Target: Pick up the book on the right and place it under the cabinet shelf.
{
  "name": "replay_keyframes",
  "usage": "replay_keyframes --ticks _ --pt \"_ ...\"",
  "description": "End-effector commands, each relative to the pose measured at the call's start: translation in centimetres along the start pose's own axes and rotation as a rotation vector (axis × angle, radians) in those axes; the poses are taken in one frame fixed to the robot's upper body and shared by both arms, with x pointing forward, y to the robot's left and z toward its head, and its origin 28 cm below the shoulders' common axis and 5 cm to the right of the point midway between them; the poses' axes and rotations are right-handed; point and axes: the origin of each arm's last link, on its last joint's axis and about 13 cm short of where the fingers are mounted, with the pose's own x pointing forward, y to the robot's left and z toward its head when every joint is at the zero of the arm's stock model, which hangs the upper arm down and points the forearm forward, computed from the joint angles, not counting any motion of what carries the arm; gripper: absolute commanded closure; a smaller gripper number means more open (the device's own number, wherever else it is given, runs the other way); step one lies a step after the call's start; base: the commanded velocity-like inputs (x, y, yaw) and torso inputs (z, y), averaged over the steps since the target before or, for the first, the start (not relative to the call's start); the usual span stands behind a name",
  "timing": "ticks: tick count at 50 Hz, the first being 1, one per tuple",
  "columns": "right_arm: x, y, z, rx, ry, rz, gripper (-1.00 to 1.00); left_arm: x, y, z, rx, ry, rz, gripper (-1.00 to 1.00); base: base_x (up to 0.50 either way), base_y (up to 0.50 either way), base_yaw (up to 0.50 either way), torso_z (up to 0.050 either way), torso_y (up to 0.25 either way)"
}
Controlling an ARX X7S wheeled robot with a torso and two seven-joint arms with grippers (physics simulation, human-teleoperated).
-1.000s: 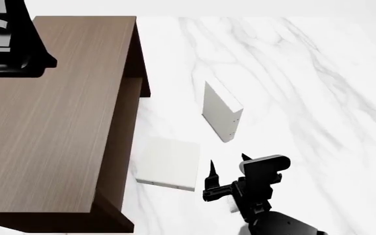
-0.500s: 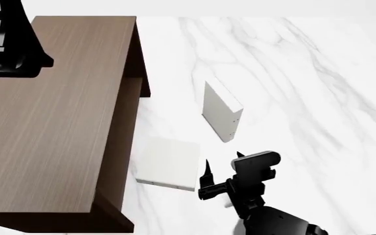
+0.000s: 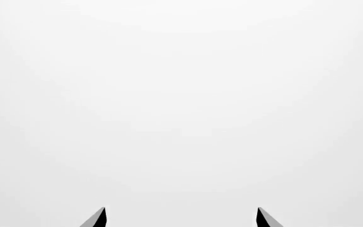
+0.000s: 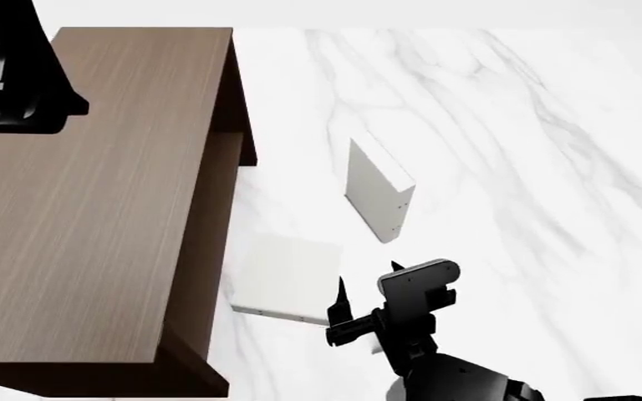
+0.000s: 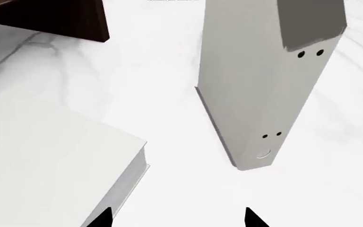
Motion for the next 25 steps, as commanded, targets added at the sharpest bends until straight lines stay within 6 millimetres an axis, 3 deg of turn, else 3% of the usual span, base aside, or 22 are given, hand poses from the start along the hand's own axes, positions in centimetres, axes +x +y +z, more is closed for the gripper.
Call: replay_keyframes --ticks 1,25 --pt "0.18 0.52 -0.17 -0.017 0.002 0.035 -1.0 -0.07 0.14 -0.05 0.002 -0.004 0.001 -1.0 0.0 0.0 0.0 0.0 0.0" --pt "0.55 1.03 -0.17 -0.062 0.024 0.045 -1.0 -0.2 0.32 0.17 -0.005 -0.012 0.007 -1.0 0.0 0.0 0.0 0.0 0.0"
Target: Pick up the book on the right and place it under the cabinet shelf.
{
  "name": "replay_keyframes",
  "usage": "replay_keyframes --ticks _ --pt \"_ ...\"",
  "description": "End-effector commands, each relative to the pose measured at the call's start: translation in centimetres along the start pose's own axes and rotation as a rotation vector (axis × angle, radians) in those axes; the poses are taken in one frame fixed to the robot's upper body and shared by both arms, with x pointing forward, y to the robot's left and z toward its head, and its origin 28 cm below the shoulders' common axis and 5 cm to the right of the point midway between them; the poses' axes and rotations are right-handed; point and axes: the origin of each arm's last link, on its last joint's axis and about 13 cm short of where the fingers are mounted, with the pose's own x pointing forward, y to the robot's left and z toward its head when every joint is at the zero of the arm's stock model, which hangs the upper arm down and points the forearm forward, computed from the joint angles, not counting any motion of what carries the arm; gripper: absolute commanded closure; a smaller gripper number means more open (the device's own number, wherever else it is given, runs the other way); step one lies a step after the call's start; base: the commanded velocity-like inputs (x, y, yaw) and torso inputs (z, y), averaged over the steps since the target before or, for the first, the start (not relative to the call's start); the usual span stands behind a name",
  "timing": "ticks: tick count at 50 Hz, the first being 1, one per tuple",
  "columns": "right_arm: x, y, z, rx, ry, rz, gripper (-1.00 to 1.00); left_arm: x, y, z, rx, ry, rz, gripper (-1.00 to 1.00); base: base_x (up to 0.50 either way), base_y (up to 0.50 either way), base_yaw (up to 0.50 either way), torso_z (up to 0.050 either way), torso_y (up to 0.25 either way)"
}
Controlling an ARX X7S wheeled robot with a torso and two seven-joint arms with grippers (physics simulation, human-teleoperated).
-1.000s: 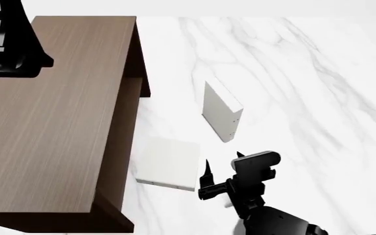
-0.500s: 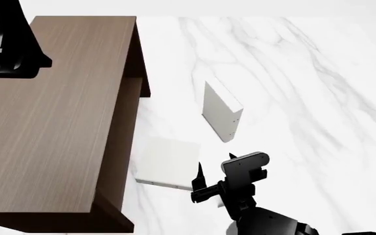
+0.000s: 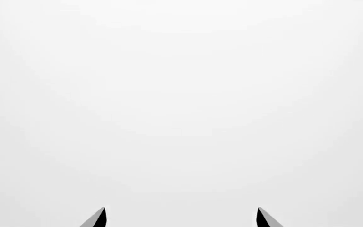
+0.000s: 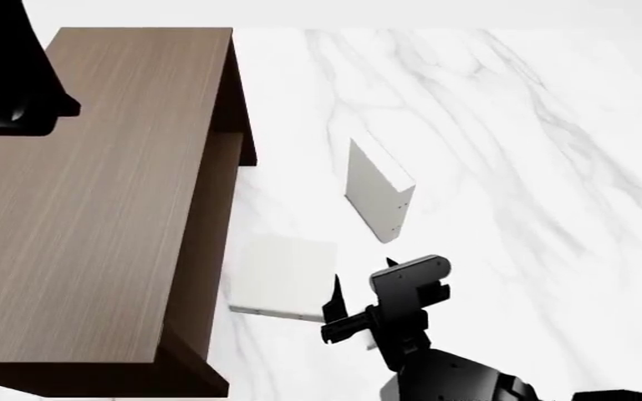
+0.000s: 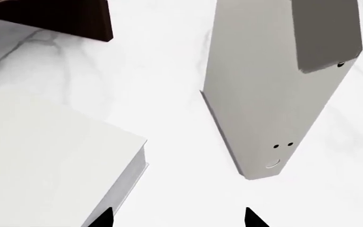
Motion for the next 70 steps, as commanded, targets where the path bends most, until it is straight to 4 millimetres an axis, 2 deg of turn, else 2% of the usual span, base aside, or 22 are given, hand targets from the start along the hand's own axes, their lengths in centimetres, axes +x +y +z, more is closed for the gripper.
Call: replay_keyframes --ticks 1,44,70 --pt "-0.1 0.7 -0.3 -0.033 0.027 0.049 -1.0 0.0 0.1 0.1 -0.001 -0.004 0.003 -1.0 0.0 0.0 0.0 0.0 0.0" --pt "1.6 1.9 0.7 -0.086 0.022 0.134 -1.0 0.1 0.4 0.3 0.003 -0.013 0.009 -1.0 0.0 0.0 0.0 0.0 0.0" --pt "3.1 3.4 0.4 -0.108 0.034 0.203 -1.0 0.0 0.7 0.2 0.004 -0.015 0.017 -1.0 0.0 0.0 0.0 0.0 -0.001"
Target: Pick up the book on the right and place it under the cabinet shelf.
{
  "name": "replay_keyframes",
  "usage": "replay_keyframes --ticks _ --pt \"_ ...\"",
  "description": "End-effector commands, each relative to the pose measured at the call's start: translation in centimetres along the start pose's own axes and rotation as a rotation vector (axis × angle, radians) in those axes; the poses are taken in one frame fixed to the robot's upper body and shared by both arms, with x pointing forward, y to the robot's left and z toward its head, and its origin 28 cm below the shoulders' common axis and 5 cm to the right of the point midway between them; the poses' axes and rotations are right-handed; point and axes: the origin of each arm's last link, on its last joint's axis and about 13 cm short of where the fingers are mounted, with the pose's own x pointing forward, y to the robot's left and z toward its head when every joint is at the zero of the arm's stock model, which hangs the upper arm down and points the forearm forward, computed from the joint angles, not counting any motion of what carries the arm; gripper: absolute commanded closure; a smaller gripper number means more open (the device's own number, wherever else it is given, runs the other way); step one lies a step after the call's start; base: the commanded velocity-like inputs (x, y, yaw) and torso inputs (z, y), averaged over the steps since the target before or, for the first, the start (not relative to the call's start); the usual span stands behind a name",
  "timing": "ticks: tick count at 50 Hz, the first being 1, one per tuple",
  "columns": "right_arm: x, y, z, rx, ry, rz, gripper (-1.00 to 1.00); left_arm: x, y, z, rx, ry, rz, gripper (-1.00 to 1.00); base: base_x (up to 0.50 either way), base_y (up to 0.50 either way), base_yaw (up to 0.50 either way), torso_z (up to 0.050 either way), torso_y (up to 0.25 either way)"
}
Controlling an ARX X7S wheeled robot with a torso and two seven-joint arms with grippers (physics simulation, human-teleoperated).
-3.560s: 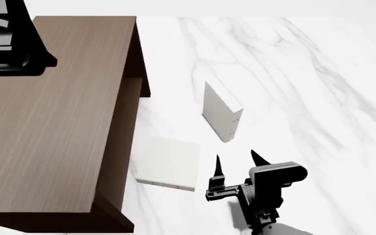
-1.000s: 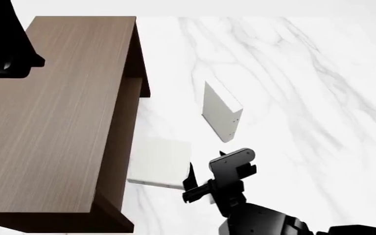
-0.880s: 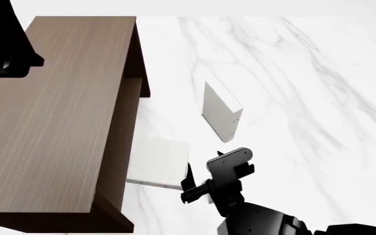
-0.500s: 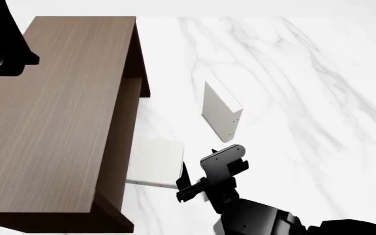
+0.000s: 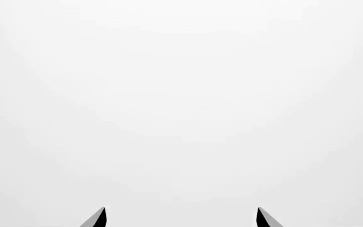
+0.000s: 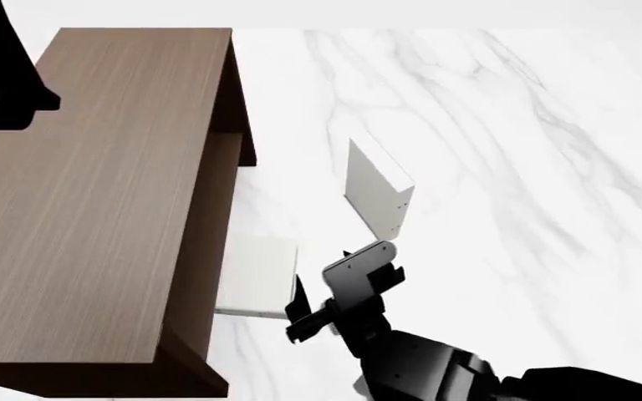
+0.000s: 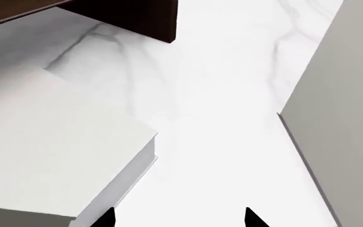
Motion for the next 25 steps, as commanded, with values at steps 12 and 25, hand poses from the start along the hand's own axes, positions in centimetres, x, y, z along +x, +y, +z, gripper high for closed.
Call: replay_keyframes --ticks 12,25 --pt "0.9 1.0 -0.4 -0.024 0.023 0.068 -1.0 0.0 0.1 0.1 0.002 -0.005 0.002 -1.0 0.0 0.0 0.0 0.0 -0.002" --pt "1.5 1.8 -0.4 -0.027 0.02 0.104 -1.0 -0.1 0.1 -0.2 0.002 0.004 0.0 -1.0 0.0 0.0 0.0 0.0 -0.002"
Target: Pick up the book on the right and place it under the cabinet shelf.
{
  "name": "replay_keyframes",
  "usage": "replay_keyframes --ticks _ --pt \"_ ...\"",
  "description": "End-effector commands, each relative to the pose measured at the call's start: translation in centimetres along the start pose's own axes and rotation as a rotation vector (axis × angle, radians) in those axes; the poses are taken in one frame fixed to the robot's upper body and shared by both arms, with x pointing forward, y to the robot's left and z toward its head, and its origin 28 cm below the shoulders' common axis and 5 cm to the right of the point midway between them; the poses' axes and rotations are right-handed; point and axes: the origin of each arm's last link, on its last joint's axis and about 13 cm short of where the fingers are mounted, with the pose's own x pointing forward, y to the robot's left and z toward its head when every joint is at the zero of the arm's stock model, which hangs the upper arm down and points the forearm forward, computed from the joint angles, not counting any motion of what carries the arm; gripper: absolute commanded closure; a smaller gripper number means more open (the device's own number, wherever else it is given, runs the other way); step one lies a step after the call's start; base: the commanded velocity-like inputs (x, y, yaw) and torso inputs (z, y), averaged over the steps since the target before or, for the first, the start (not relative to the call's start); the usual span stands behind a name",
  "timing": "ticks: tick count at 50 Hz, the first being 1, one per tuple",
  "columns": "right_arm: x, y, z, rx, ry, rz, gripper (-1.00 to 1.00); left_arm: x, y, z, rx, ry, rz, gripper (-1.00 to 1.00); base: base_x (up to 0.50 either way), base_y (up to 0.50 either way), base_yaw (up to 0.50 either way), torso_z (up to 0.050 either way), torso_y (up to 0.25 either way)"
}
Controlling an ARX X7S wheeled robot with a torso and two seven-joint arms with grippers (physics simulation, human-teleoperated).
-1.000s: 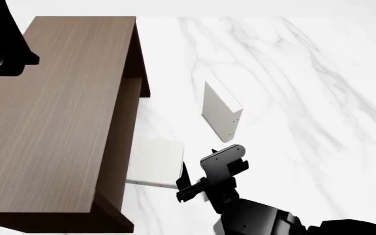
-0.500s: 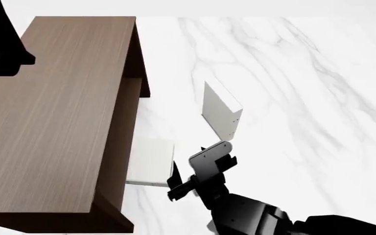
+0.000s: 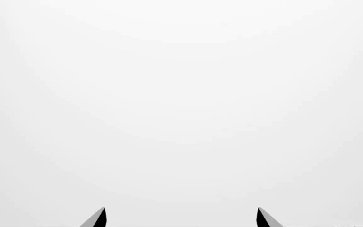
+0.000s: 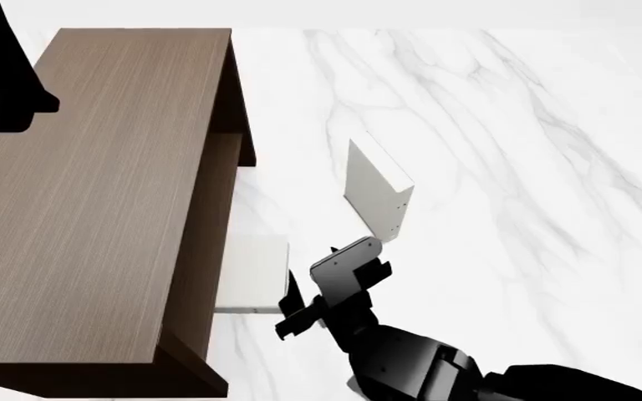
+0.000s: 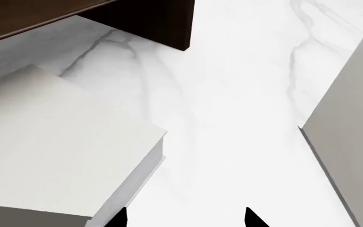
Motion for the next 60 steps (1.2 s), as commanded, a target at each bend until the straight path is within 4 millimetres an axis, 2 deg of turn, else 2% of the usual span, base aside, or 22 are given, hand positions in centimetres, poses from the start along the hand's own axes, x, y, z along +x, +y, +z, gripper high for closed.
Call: replay_keyframes --ticks 1,17,60 --pt "0.3 1.1 -0.6 -0.013 0.039 0.079 -1.0 0.0 0.0 -0.1 0.002 0.004 0.0 -1.0 0.0 0.0 0.0 0.0 0.0" --pt "0.9 2.3 -1.2 -0.013 0.055 0.118 -1.0 -0.1 0.0 -0.2 0.002 0.006 0.001 -1.0 0.0 0.0 0.0 -0.001 -0.002" --pt "2.0 4.2 -0.6 -0.033 0.039 0.207 -1.0 -0.2 0.4 -0.2 0.003 0.003 0.012 -1.0 0.0 0.0 0.0 0.0 -0.002"
